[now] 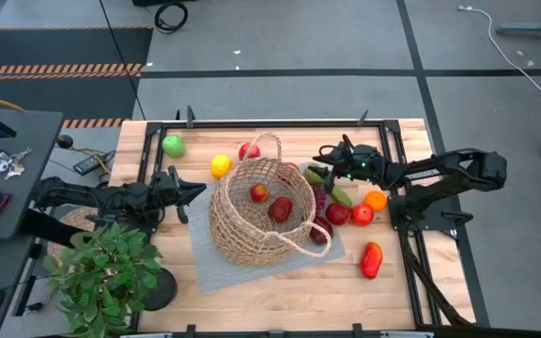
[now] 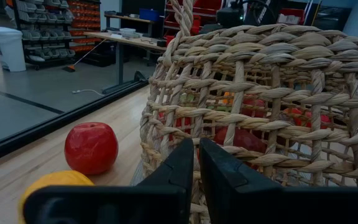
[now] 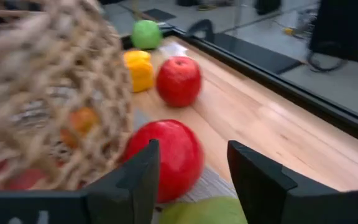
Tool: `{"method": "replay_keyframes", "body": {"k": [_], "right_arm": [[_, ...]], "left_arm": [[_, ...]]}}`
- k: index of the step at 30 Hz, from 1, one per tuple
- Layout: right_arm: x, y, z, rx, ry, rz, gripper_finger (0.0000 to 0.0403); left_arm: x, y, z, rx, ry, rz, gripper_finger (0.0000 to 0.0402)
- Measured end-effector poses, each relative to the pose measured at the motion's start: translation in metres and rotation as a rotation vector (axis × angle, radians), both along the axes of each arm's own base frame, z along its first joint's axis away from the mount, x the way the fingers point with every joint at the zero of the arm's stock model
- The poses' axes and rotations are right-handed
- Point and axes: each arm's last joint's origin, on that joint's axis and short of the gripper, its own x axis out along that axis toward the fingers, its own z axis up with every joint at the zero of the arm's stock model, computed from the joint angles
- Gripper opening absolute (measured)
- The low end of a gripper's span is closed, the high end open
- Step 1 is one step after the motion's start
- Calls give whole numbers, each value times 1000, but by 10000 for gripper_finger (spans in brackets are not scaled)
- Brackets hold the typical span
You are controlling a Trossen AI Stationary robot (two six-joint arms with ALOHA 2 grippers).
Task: Build produce basket
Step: Put the pear into the basket
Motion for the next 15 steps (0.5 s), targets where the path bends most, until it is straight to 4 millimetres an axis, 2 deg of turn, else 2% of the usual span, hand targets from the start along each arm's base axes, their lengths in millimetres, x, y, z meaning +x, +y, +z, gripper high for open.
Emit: {"method": "replay_keyframes", "body": {"k": [6, 13, 15], "right_arm": [[-1, 2, -2, -49, 47, 87, 263], [-3, -2, -3, -36, 53, 100, 373], [-4, -3, -3, -33, 52, 91, 393]], "left_arm": [[0, 0, 0, 0, 0, 0, 38], [0, 0, 0, 0, -1, 0, 37], [0, 0, 0, 0, 0, 0, 34]]}}
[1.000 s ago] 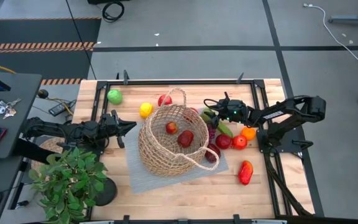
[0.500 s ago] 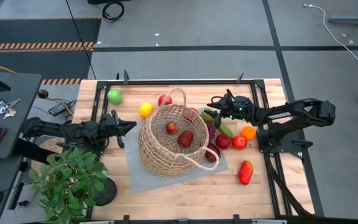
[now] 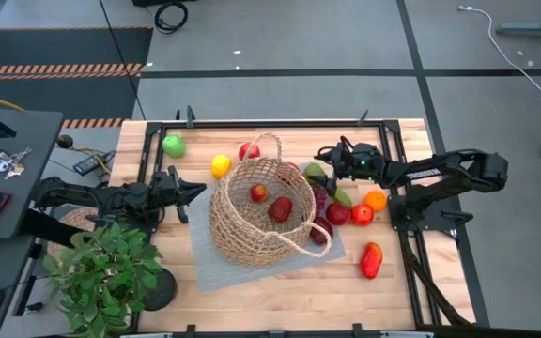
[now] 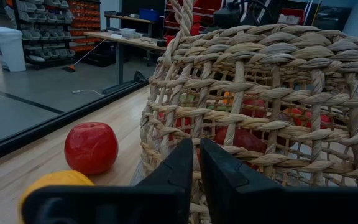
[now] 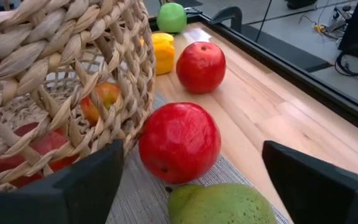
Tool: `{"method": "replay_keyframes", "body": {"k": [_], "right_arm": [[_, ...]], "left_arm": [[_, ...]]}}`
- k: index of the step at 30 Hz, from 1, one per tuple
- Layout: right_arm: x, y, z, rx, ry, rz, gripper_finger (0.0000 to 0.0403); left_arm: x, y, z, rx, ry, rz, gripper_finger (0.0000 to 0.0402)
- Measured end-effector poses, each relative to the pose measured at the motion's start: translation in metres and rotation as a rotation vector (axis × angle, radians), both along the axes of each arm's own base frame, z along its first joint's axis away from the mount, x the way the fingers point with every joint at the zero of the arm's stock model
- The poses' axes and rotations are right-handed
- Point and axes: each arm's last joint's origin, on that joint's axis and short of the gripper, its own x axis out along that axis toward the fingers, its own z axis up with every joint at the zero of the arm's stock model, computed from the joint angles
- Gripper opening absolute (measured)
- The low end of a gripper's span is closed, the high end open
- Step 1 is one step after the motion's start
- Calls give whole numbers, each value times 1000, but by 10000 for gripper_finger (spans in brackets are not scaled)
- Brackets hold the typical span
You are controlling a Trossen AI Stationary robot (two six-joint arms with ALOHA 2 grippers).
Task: Build produce basket
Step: Put the pear into the basket
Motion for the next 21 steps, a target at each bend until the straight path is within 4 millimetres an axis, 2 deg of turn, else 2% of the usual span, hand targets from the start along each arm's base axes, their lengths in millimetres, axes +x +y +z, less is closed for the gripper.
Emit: {"method": "replay_keyframes", "body": {"k": [6, 14, 21], "right_arm": [[-2, -4, 0, -2, 5, -18, 384], [-4, -5, -7, 18, 65, -23, 398], [2, -9, -23, 40, 96, -50, 399]], "left_arm": [[0, 0, 0, 0, 0, 0, 35], [0, 0, 0, 0, 0, 0, 38], [0, 0, 0, 0, 0, 0, 33]]}}
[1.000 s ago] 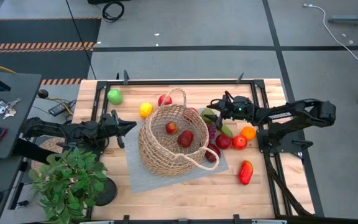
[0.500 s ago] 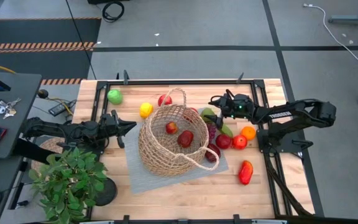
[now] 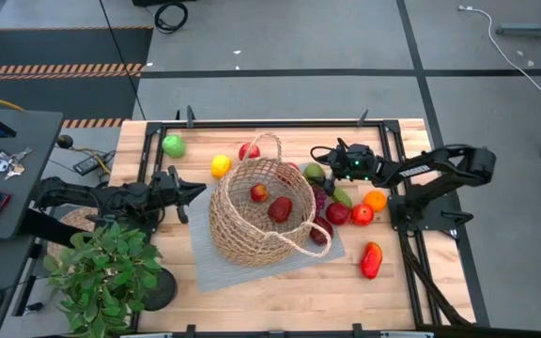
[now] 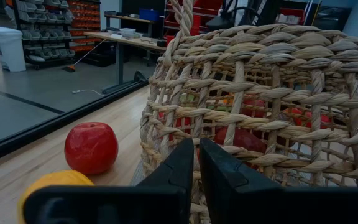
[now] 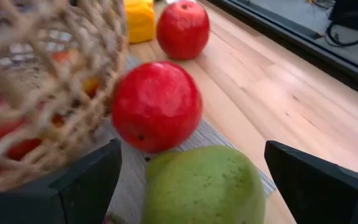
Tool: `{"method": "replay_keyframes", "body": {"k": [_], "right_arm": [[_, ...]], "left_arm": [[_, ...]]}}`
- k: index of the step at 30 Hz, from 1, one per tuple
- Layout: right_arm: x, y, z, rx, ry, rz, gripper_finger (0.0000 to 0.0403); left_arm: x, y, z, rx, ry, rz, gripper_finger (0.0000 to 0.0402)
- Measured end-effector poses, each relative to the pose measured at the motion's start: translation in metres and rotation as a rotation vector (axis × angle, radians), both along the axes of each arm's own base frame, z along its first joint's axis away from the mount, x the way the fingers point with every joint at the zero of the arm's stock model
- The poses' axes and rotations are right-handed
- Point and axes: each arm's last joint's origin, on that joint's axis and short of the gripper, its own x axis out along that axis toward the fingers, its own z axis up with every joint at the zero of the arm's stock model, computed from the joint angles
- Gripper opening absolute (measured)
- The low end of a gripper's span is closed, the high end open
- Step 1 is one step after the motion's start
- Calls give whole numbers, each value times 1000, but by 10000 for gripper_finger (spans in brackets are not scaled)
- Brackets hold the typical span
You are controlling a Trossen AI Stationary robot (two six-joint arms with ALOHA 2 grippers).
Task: Build produce basket
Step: Put the pear into the basket
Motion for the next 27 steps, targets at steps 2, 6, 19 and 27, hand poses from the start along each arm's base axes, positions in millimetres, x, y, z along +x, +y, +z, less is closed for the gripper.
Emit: {"method": "replay_keyframes", "body": {"k": [2, 6, 19, 27], "right_arm": [[3, -2, -5, 5, -4, -3, 399], [6, -5, -17, 18, 47, -40, 399], [9, -11, -26, 30, 79, -90, 372], [8, -12, -22, 12, 65, -149, 363]], "left_arm": [[0, 0, 0, 0, 0, 0, 35], [0, 0, 0, 0, 0, 0, 40], [0, 0, 0, 0, 0, 0, 34], [0, 0, 0, 0, 0, 0, 39]]}}
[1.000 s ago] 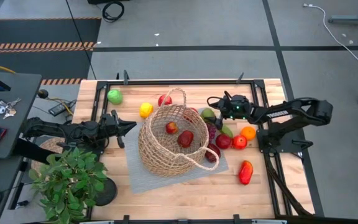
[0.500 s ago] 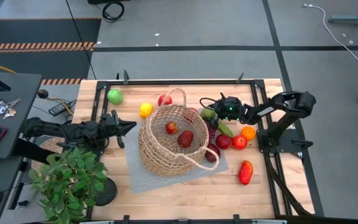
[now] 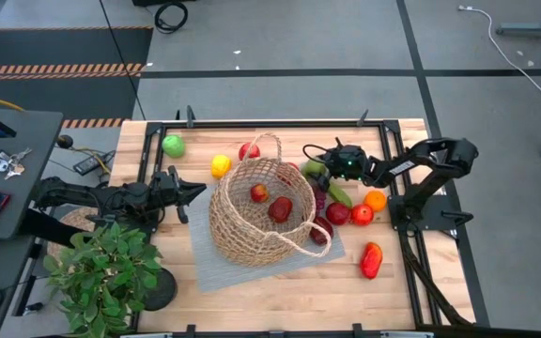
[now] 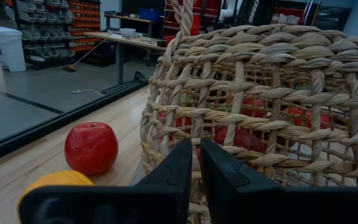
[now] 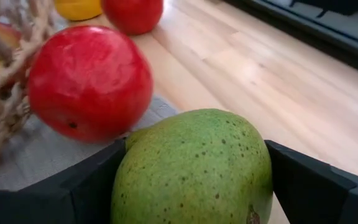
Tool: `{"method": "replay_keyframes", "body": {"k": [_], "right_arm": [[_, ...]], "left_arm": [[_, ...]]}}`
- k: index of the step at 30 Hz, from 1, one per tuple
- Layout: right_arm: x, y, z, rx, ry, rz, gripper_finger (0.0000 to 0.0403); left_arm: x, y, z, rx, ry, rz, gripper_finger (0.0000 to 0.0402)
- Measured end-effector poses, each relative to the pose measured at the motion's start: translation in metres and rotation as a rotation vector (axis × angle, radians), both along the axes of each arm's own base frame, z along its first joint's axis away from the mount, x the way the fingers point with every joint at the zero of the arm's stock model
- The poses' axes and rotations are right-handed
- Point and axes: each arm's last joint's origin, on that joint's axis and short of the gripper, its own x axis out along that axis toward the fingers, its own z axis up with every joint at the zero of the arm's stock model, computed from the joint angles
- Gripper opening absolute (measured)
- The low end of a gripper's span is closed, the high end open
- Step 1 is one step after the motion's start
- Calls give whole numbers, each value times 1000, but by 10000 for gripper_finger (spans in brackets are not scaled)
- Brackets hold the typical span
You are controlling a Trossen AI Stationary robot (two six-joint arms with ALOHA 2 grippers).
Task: Build produce basket
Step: Put the pear into the basket
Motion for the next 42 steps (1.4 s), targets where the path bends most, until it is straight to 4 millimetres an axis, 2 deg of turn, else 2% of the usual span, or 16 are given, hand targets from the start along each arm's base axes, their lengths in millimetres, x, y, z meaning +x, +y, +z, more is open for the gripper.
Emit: {"method": "replay_keyframes", "body": {"k": [9, 21, 30, 36, 42], "right_arm": [[-2, 0, 23, -67, -92, -32, 363], [-14, 16, 76, -143, -289, 4, 363], [-24, 41, 119, -217, -548, 212, 363], [-22, 54, 131, -233, -682, 327, 363], [-18, 57, 145, -238, -766, 437, 363]], "left_arm": [[0, 0, 0, 0, 0, 0, 34], [0, 0, 0, 0, 0, 0, 35], [0, 0, 0, 0, 0, 0, 39], [0, 0, 0, 0, 0, -1, 38], [0, 0, 0, 0, 0, 0, 32]]}}
